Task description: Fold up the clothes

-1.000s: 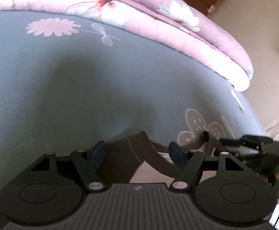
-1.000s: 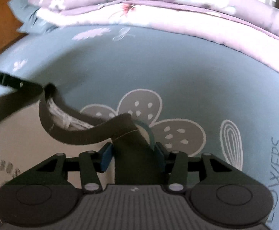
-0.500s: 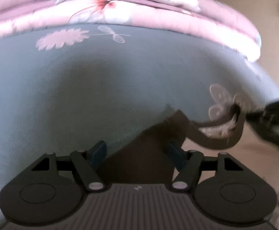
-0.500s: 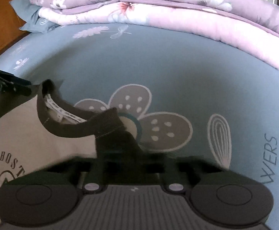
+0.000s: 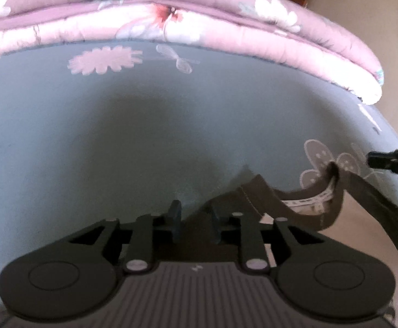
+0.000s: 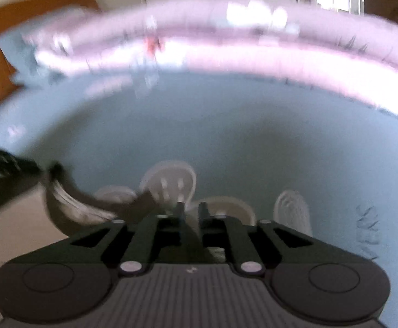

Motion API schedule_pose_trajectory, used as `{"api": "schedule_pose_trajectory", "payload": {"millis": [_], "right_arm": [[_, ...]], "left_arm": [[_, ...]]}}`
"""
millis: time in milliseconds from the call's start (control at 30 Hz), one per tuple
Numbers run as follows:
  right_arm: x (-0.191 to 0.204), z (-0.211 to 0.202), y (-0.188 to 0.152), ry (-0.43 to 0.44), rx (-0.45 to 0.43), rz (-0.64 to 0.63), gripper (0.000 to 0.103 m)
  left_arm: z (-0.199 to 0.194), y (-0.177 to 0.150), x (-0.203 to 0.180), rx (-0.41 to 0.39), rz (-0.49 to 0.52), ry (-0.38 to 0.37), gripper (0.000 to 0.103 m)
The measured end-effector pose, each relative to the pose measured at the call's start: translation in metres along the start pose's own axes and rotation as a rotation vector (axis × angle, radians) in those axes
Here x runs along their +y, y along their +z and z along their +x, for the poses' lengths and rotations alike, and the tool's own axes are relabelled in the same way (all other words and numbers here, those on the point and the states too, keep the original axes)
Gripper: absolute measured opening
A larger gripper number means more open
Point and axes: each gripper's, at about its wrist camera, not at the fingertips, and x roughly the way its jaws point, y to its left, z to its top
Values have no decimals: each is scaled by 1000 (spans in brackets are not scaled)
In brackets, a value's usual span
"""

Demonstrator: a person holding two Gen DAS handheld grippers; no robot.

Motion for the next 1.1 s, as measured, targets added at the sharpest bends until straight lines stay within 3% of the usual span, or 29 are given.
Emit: {"api": "schedule_pose_trajectory", "payload": {"millis": [33,133,267,467,500,533,567,600,967,1033,1100], "right_arm": [[-7,-14,1,6,-2,4,38],[-27,-45,-10,-28,54,-23,38],[-59,-74,-48,-38,164,1,38],[-77,-85,-87,-17,179,55,47],[-75,-84,-89,-12,178,51,43],[-73,-83,-88,-19,170,41,28],[-71,-83,-87,-48,163,36,5],[-72,-83,-85,-71,153,39,3],[-88,-72,-81,-207,94,99,4],[-85,-73,-83,-222,84,94,9],[-85,-89,-80,-213,78,100,28]], "left_arm": [[-7,0,0,-8,8,0,36],[-31,-7,1,-11,11,-49,41],[-53,-30,-6,44,34,-94,47],[-59,-59,-23,138,96,-129,50],[-57,-61,-25,144,101,-122,50],[-55,-63,-26,151,105,-120,50],[-52,-64,-26,163,105,-122,50],[-50,-64,-26,172,102,-120,50],[-39,-67,-15,144,42,-122,58],[-39,-67,-18,147,58,-112,58],[-40,-67,-20,153,71,-102,58]]}}
